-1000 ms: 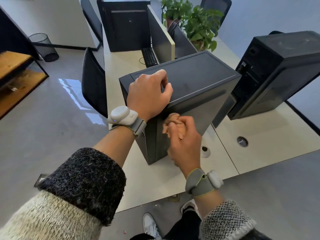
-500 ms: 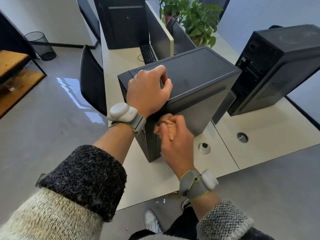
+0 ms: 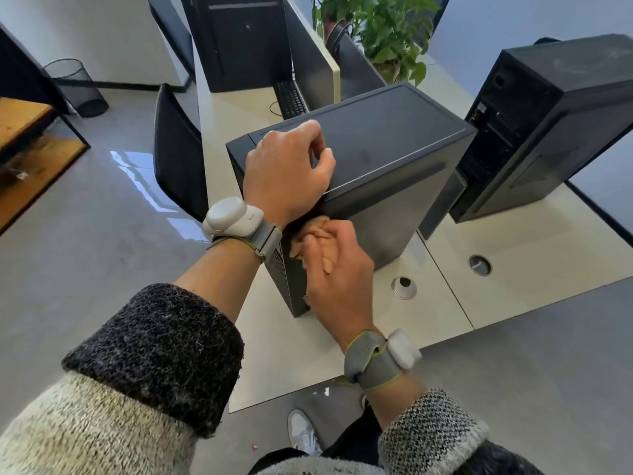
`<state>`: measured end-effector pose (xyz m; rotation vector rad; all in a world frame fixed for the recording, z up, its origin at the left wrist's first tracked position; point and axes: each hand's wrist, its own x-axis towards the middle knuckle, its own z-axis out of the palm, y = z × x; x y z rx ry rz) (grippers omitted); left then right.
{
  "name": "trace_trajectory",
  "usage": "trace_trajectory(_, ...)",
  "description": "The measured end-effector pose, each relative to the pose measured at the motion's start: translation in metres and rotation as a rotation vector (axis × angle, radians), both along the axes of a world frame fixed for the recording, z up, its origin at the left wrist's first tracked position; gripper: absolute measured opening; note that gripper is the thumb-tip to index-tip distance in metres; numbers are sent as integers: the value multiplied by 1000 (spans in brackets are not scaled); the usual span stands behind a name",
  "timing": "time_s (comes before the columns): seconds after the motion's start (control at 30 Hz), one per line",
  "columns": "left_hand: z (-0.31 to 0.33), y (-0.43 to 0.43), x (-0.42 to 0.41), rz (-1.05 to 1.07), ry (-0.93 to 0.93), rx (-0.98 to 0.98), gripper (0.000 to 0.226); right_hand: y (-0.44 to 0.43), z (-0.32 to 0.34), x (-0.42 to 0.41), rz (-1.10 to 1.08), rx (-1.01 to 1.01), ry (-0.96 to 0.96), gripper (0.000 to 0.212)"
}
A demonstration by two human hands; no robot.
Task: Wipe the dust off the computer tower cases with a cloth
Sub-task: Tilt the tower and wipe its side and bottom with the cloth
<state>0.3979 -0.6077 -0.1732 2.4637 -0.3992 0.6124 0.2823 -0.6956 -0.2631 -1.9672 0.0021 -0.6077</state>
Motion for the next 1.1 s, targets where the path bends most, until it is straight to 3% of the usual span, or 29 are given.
trace_trajectory(0.07,1,1,-1,-6,3,-2,17,-1,0,3,-12,-31,4,12)
trace_trajectory(0.17,0,3,0,-8,-1,-6,17,-33,-6,14,-270,243,133,6)
trace_trajectory(0.23,-1,1,0,-22,2,-11,18,-55,-8,21,-377,279,190,5)
trace_trajectory(0.4,0,-1,2,-28,4,2,18,-28,-2,11,-114,135,140,6)
trace_trajectory(0.47,0,1,2,-27,8,-20,17,-38,-9,16,-143,101,179,5)
trace_trajectory(0.57,0,0,1,-33,9,-34,17,-74,-15,33,-255,231,383,5)
trace_trajectory(0.77,0,1,3,-35,13,-35,18,-38,-8,10,-67,81,195,6)
trace_trajectory(0.93,0,1,1,-29,4,-20,19,-58,-32,19,-135,189,417,5)
trace_trajectory(1.1,0,0,2,-34,4,-21,18,-40,-11,11,-43,127,222,7)
